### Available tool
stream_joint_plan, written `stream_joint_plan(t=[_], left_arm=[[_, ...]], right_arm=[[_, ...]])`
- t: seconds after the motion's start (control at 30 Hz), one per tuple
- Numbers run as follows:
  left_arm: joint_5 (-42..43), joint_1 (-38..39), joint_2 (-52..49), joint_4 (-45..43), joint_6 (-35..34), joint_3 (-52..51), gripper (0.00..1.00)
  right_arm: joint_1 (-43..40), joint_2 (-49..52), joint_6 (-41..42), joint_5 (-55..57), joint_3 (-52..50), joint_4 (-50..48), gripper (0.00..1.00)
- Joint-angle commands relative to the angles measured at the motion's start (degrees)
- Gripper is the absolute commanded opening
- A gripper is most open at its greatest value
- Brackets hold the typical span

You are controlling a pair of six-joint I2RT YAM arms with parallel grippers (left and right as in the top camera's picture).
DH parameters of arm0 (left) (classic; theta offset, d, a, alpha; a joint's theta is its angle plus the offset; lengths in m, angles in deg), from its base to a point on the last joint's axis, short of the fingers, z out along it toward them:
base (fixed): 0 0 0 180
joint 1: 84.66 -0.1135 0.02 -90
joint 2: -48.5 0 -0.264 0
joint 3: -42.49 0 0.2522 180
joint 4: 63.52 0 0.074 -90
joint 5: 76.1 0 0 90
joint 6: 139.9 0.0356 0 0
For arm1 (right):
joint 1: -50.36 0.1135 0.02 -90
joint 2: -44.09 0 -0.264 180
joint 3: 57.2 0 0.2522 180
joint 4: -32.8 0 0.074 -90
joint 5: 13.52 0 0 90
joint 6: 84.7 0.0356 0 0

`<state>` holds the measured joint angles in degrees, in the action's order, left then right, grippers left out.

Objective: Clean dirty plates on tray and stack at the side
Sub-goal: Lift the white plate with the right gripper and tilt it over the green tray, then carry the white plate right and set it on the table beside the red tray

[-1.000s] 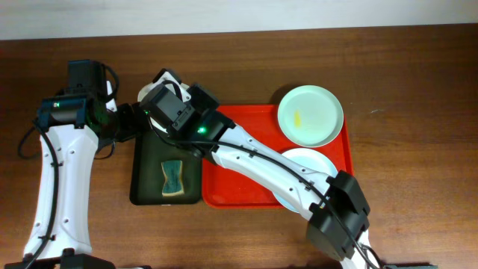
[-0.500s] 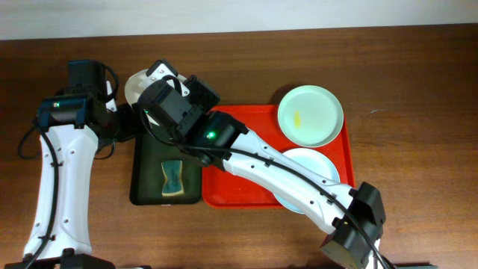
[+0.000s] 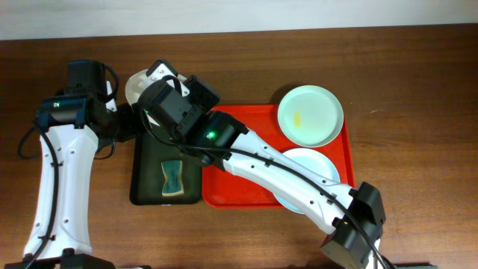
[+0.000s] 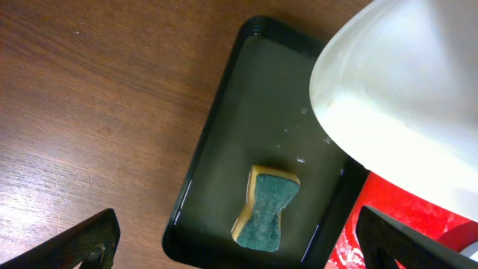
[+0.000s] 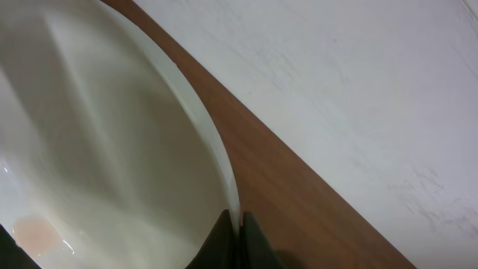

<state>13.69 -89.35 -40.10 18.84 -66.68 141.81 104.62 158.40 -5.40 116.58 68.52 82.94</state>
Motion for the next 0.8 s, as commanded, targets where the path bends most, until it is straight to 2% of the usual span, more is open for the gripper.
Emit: stream_joint_plan(t=[0.0,0.03,0.13,0.23,0.37,0.57,0.67,0.77], left_arm=[[0.44,-0.13,0.17,0.07,-0.52,0.31,0.99],[0.44,-0.13,0.17,0.07,-0.52,0.31,0.99],[0.44,-0.13,0.17,0.07,-0.52,0.31,0.99],[0.44,-0.13,0.17,0.07,-0.52,0.31,0.99],[0.44,-0.13,0.17,0.07,-0.52,0.31,0.99],[0.44,-0.13,0.17,0.07,-0.52,0.31,0.99],[0.44,-0.13,0.17,0.07,-0.52,0.31,0.99],[0.44,-0.13,0.17,0.07,-0.52,0.31,0.99]], right_arm=[[0.48,-1.6,0.68,0.94,1.25,0.09,0.04],[0.48,-1.53,1.27,0.9,1.2,0.5,0.04],[0.02,-1.42,9.68,-0.94,1.18,2.49,0.04],[-1.31,-1.4,18.8,-13.42,1.18,6.23,0.04],[-6.36,-1.38,32.72,-21.88,1.11,13.2,0.04],[-22.16,-1.4,33.7,-49.96,1.11,20.85,0.04],[-28.79,-1.4,33.46,-52.04,1.11,27.19,0.04],[-38.53,-1.4,28.89,-51.95,1.11,36.37,0.04]])
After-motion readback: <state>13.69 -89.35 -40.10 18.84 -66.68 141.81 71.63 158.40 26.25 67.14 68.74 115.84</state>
